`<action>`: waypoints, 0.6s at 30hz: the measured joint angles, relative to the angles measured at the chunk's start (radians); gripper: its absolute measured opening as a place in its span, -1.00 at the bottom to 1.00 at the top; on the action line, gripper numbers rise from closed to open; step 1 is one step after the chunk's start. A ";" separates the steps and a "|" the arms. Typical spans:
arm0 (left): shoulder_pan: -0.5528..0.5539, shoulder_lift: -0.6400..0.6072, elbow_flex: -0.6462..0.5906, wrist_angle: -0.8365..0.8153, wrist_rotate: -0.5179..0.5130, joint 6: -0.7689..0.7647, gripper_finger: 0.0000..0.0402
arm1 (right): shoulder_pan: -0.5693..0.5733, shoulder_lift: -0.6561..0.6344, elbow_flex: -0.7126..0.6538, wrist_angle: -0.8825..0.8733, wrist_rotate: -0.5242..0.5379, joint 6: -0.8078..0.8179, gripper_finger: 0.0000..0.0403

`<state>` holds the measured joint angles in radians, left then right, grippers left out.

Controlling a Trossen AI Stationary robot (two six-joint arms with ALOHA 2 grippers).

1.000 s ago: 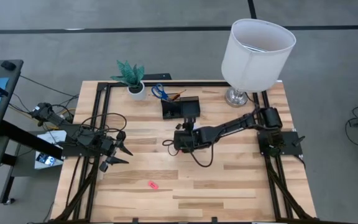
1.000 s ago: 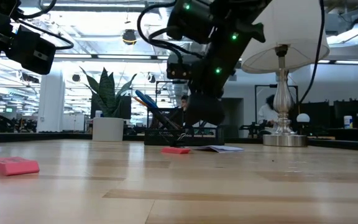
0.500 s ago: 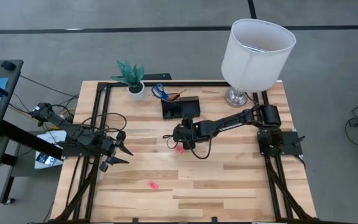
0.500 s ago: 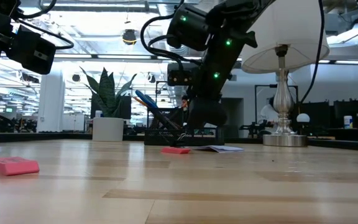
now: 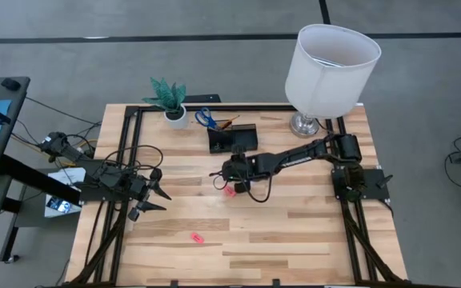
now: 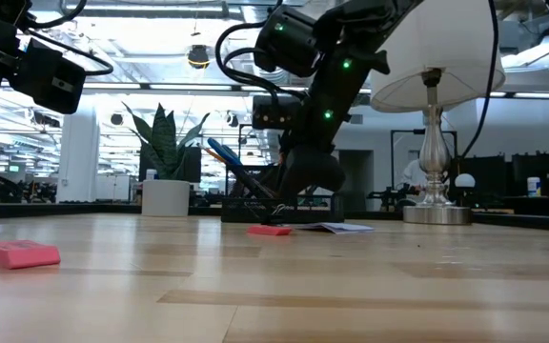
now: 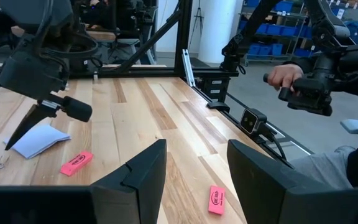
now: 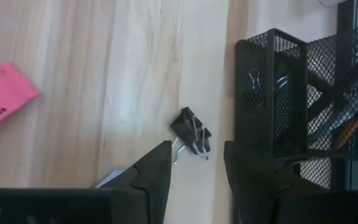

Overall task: Pick and place office supplies into organizer
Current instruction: Put the black binder clip into the black desk organizer

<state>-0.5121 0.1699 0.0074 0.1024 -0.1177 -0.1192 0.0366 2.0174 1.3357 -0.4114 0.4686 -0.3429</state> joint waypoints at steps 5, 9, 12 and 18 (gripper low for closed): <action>0.000 0.000 0.000 0.000 0.000 0.000 -0.19 | -0.010 0.000 0.000 0.001 -0.005 -0.007 -0.31; 0.000 0.000 0.000 0.000 0.000 0.000 -0.19 | -0.021 0.000 0.000 0.002 -0.050 -0.008 -0.31; 0.000 0.000 0.000 0.000 0.000 0.000 -0.19 | -0.022 0.000 0.000 0.002 -0.050 -0.020 -0.31; 0.000 0.000 0.000 -0.001 0.000 0.000 -0.19 | -0.033 0.000 0.000 0.007 -0.055 -0.024 -0.31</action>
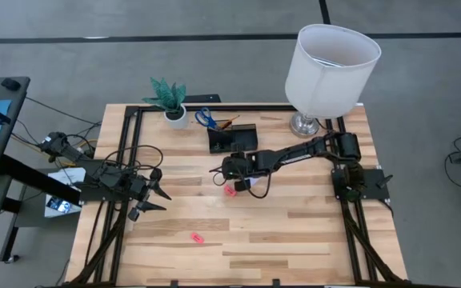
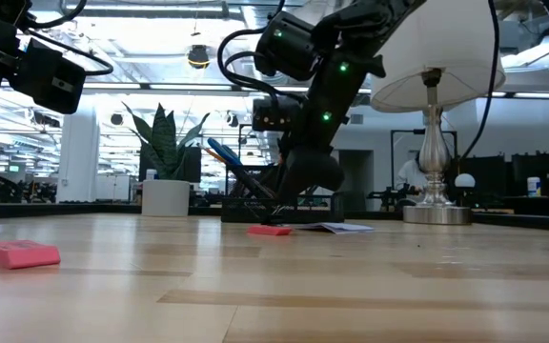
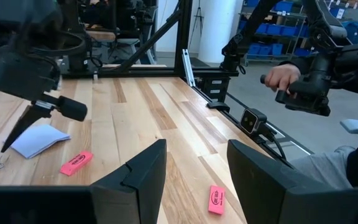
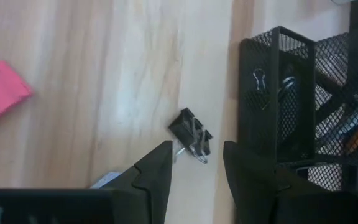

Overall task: Pick and place office supplies into organizer
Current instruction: Put the black binder clip into the black desk organizer

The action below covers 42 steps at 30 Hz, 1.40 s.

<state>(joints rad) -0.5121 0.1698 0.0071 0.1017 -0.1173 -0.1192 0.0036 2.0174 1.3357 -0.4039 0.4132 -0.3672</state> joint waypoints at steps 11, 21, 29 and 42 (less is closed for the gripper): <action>0.000 0.000 0.000 0.000 0.000 0.000 -0.19 | -0.039 0.000 0.000 -0.002 -0.050 0.000 -0.31; 0.000 0.000 0.000 -0.003 0.000 0.000 -0.19 | -0.045 0.000 0.000 -0.003 -0.077 0.000 -0.31; 0.000 0.000 0.000 -0.006 0.000 0.000 -0.19 | -0.047 0.000 0.000 -0.003 -0.104 0.000 -0.31; 0.000 0.000 0.000 -0.006 0.000 0.000 -0.19 | -0.061 0.000 0.000 -0.002 -0.105 0.001 -0.31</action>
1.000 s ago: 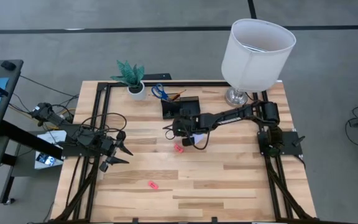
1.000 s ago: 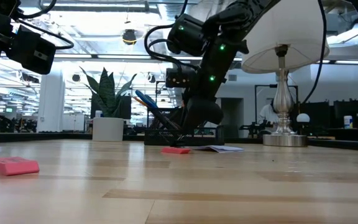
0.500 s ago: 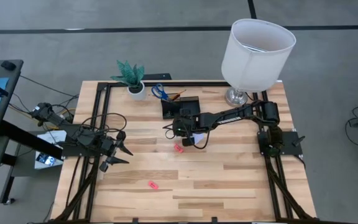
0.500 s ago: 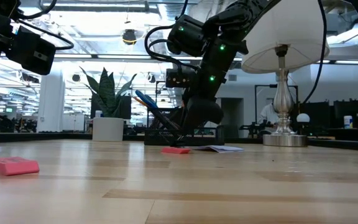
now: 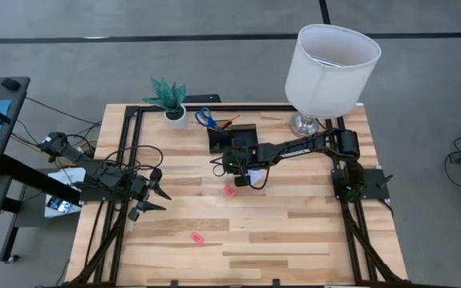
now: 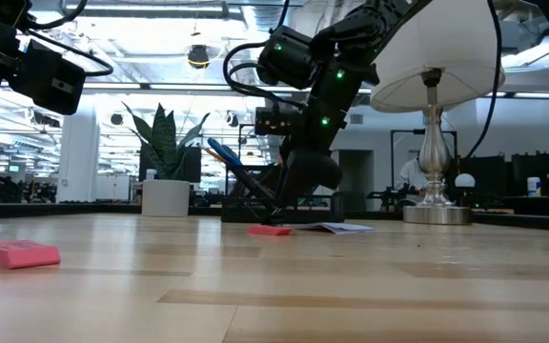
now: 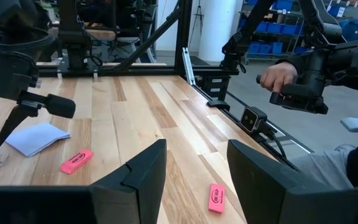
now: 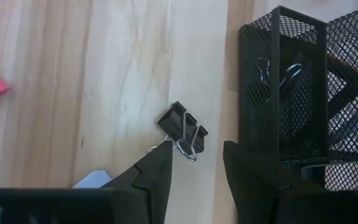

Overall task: Pick and place office supplies into organizer
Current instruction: Put the black binder clip into the black desk organizer

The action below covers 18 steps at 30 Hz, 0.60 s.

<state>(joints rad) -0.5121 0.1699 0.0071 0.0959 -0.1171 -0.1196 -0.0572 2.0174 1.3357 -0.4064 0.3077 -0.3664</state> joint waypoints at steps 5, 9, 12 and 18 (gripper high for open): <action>0.000 0.000 0.000 0.000 0.000 0.000 -0.19 | -0.004 0.000 0.000 0.000 -0.021 0.001 -0.31; 0.000 0.000 0.000 0.000 0.000 0.000 -0.19 | -0.004 0.000 0.000 0.000 -0.022 0.001 -0.33; 0.000 0.000 0.000 0.000 0.000 0.000 -0.19 | -0.004 0.000 0.000 0.000 -0.023 0.001 -0.35; 0.000 0.000 0.000 0.000 0.000 0.000 -0.19 | -0.004 0.000 -0.023 0.029 -0.023 0.001 -0.37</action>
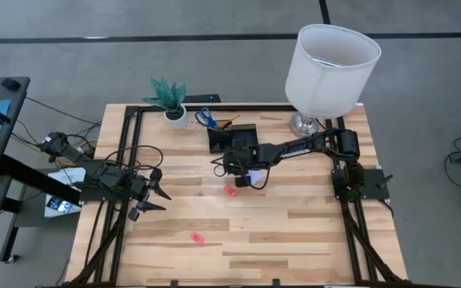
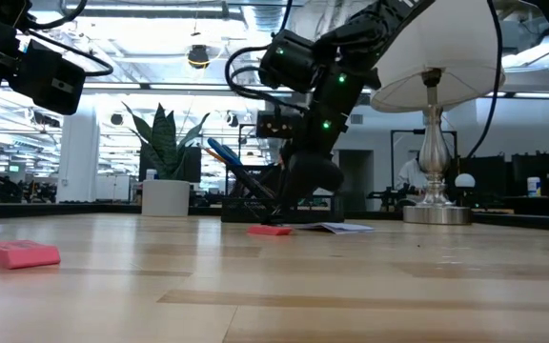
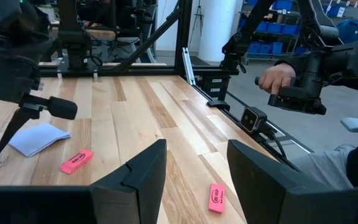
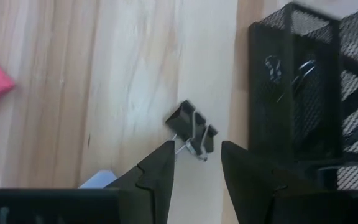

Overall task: Pick and place office supplies into organizer
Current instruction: Put the black binder clip into the black desk organizer

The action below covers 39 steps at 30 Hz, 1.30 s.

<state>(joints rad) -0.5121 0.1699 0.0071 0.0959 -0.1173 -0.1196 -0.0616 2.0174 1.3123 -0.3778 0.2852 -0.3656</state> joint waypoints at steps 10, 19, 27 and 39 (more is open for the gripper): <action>0.000 0.000 0.000 0.000 0.000 0.000 -0.19 | -0.002 0.000 -0.028 0.049 0.005 -0.002 -0.37; 0.000 0.000 0.000 0.000 -0.001 0.000 -0.19 | -0.015 0.000 -0.028 0.067 0.004 -0.009 -0.39; 0.000 0.000 0.000 0.000 -0.002 0.000 -0.19 | -0.014 0.000 -0.028 0.065 0.000 -0.009 -0.41; 0.000 0.000 0.000 0.000 -0.002 0.001 -0.19 | -0.014 0.000 -0.028 0.065 0.003 0.001 -0.51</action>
<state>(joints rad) -0.5121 0.1696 0.0071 0.0956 -0.1196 -0.1188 -0.0757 2.0174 1.2846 -0.3126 0.2878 -0.3647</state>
